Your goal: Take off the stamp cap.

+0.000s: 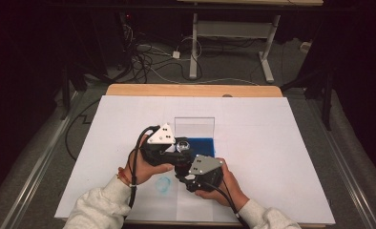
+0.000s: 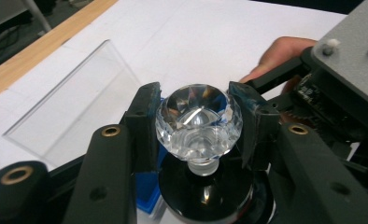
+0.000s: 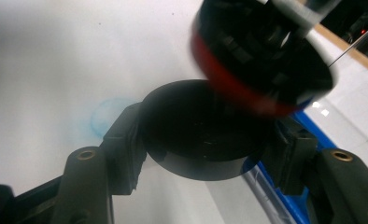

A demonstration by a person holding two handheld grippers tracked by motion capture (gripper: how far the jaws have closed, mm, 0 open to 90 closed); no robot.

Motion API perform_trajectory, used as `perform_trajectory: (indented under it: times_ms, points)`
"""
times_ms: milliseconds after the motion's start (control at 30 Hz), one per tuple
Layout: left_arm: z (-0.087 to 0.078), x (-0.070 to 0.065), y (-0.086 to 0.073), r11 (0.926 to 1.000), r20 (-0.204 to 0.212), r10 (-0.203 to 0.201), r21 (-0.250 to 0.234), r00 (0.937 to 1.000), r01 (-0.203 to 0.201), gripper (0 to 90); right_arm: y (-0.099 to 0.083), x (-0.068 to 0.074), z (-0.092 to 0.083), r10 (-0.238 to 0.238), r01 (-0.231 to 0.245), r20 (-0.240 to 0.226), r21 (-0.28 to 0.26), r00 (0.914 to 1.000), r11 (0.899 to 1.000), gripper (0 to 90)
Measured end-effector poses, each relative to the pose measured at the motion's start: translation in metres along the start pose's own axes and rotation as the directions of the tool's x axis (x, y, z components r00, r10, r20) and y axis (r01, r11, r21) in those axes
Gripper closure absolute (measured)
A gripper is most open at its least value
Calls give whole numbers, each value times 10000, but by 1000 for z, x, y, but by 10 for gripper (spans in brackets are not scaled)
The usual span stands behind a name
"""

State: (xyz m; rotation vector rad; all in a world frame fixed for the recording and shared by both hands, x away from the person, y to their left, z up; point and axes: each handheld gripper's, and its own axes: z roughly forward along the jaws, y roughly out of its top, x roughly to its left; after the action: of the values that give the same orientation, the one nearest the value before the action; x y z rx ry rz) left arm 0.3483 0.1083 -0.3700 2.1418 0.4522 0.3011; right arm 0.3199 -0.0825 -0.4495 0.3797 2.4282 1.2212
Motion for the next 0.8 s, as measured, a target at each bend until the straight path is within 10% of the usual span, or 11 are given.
perform_trajectory:
  times_ms: [733,800]
  points:
    - [-2,19,-15,9978,-374,-357,553,9987,377,549,-25,-33,-58,644,-653,1159,37,9912,9979,390]
    - [0,20,-17,9965,-948,-284,752,9951,356,549,-28,-35,-65,750,-748,1289,-67,9888,9972,390]
